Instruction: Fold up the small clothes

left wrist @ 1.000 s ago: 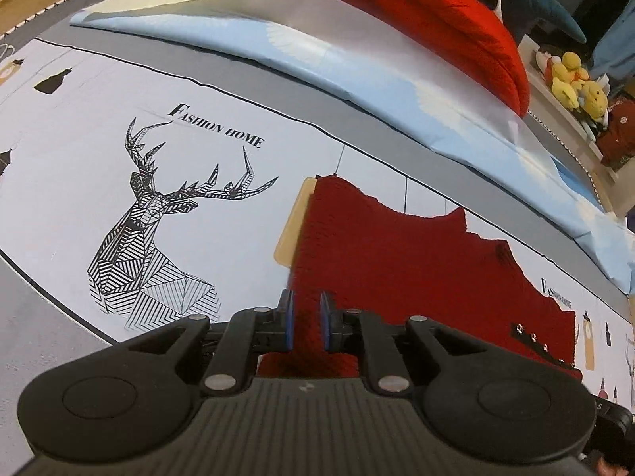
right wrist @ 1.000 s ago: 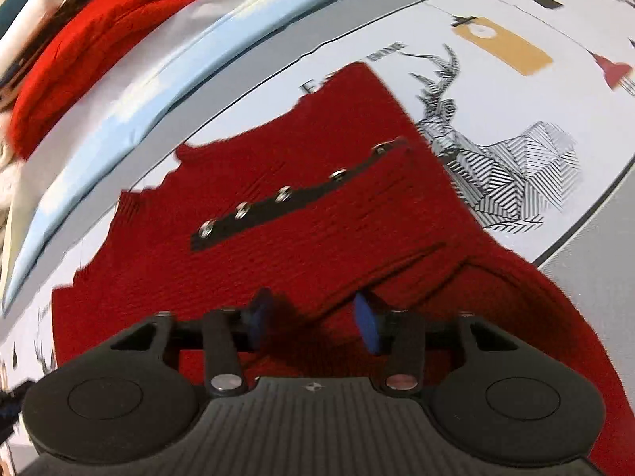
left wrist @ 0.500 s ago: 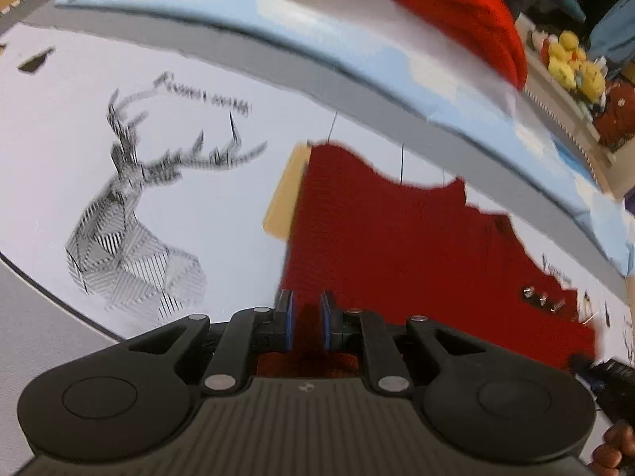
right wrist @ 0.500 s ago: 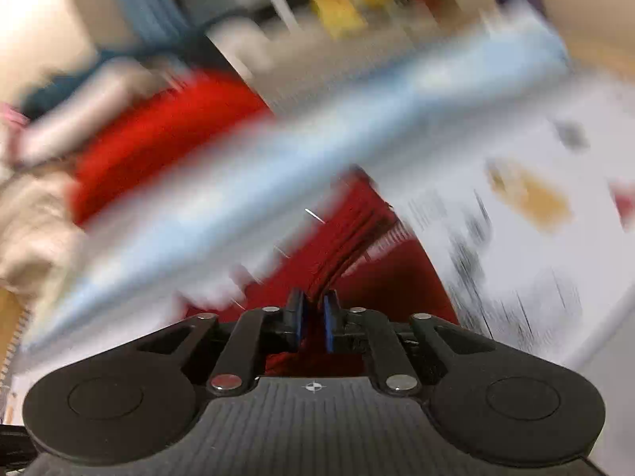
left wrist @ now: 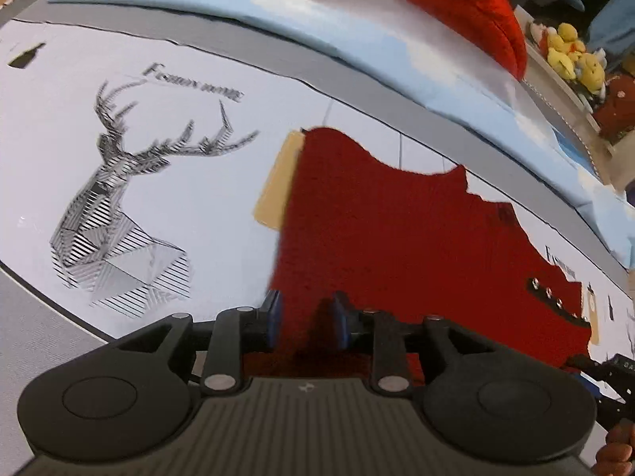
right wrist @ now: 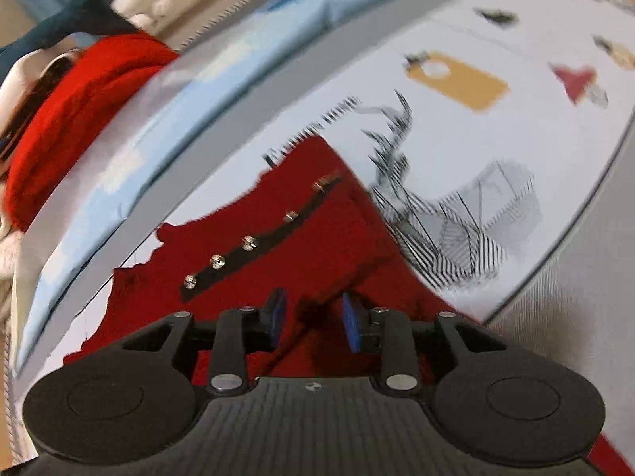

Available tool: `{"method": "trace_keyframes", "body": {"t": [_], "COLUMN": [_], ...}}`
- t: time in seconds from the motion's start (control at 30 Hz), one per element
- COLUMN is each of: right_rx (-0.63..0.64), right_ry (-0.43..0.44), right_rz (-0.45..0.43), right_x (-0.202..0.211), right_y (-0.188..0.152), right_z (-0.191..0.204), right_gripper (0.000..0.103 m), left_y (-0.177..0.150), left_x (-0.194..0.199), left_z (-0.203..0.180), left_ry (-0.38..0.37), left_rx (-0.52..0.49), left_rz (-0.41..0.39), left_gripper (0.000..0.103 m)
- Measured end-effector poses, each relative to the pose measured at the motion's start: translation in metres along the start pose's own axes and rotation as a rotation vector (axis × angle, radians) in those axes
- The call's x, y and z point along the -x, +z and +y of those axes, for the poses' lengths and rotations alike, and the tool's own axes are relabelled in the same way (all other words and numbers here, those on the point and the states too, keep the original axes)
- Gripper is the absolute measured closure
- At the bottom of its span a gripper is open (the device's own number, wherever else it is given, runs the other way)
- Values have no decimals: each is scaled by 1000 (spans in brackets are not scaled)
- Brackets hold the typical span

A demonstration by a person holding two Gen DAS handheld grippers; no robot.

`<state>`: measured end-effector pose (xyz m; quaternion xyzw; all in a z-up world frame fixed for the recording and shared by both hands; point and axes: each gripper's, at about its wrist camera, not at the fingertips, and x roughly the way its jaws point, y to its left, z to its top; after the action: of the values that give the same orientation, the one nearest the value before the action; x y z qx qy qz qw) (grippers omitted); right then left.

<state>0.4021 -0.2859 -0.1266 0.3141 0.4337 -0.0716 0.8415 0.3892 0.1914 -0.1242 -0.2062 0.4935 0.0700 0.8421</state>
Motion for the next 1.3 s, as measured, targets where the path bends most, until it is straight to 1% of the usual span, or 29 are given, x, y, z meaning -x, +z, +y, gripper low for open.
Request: {"method": "trace_keyframes", "body": {"t": [0.07,0.13,0.17,0.23,0.3,0.37,0.4,0.47,0.53,0.57,0.67,0.77,0.93,1.03,1.1,1.23,1.3], "right_rx": [-25,-24,-17,-12,-6,15,17,-4,-21,-15,11,37,94,158,208,205,214], "right_ry": [1,3,2,-6,-5,-2,-5,-21,-21,-23,-24,-9,6,26,38,99,118], "right_rz": [14,17,17,15,9,1,2,16,36,37,15,-22,-99,-166,-216,-268,-292], "right_x": [-1,0,1,2,4,6,6,4,4,6,18,37,77,109,132,189,224], "right_y": [-1,-1,-1,0,0,2,3,4,4,5,8,14,24,29,29,23,14], "right_z": [-4,-4,-3,-2,0,1,1,-5,-9,-7,0,5,11,13,13,-1,-12], "right_gripper": [70,70,70,70,70,70,70,70,71,70,70,69,67,66,66,66,65], "left_y": [-4,-6,-6,-5,-4,-5,-6,-11,-11,-8,-2,2,0,-11,-22,-51,-68], "left_x": [-9,-13,-12,-6,5,7,4,-9,-6,1,26,52,100,131,152,203,231], "left_z": [-1,-2,-3,-7,-16,-23,-24,-22,-24,-26,-31,-40,-53,-60,-60,-54,-52], "left_ry": [27,74,81,84,68,48,43,60,71,76,37,33,30,29,25,-5,-6], "left_rx": [-11,-47,-50,-51,-92,-128,-134,-147,-158,-153,-153,-197,-264,-320,-345,-361,-391], "left_rz": [27,26,24,8,-46,-61,-44,30,21,12,-56,-126,-271,-361,-401,-427,-429], "left_gripper": [72,73,75,81,81,81,81,81,81,80,79,79,79,79,79,77,77]}}
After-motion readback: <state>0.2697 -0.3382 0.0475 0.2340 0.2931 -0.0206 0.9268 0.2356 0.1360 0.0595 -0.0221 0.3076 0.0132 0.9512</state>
